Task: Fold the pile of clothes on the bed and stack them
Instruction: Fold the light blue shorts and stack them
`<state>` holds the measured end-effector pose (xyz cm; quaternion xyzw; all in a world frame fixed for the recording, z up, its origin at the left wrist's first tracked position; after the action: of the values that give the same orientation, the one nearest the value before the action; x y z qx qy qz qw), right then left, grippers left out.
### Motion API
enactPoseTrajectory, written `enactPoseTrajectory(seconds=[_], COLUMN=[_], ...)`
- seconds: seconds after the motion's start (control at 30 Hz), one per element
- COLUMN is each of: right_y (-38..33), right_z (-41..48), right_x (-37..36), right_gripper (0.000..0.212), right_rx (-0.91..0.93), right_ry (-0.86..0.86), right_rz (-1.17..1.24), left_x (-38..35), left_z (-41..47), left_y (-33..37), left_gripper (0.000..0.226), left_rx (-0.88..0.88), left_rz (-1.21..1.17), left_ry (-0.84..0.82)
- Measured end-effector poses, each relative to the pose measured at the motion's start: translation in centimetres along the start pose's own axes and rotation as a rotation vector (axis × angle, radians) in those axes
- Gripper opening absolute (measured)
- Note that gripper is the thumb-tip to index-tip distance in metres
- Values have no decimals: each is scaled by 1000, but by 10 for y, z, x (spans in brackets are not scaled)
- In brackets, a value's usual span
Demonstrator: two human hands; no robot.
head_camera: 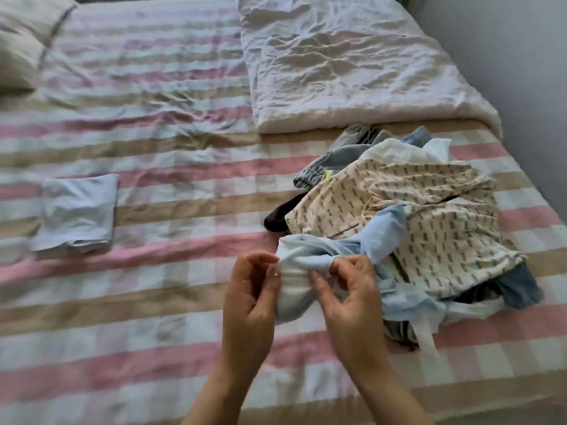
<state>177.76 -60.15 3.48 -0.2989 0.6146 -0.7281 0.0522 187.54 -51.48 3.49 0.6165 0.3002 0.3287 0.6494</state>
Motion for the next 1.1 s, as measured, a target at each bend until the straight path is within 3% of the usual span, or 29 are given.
enactPoseTrajectory(seconds=[0.2, 0.47, 0.67, 0.83, 0.97, 1.1], right_y=[-45, -22, 33, 72, 105, 136], right_z=[-46, -82, -84, -85, -113, -165], right_x=[-95, -205, -231, -240, -236, -235], right_gripper=[7, 10, 26, 52, 49, 46], right_rx=[11, -270, -403, -455, -510, -593], right_ry=[-64, -139, -158, -297, -348, -406], right_rz=[146, 286, 136, 103, -1, -296], left_x=[122, 222, 243, 251, 261, 256], left_z=[1, 13, 17, 22, -2, -55], left_y=[8, -47, -107, -149, -178, -198], left_gripper=[18, 14, 40, 31, 32, 28], left_rx=[-6, 219, 348, 438, 464, 506], left_rz=[42, 32, 171, 195, 413, 507], left_ry=[-34, -121, -123, 4, 55, 39])
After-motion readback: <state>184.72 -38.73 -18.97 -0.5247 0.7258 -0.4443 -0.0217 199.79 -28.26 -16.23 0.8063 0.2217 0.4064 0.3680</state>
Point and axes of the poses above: each hand's wrist, its own z-axis towards the middle knuckle, its own x-axis out of the back of the hand, y = z × x, the point moved 3 cm from there along z, towards the middle knuckle, and after that the axes turned 4 degrees about z, right-handed, at the moved point
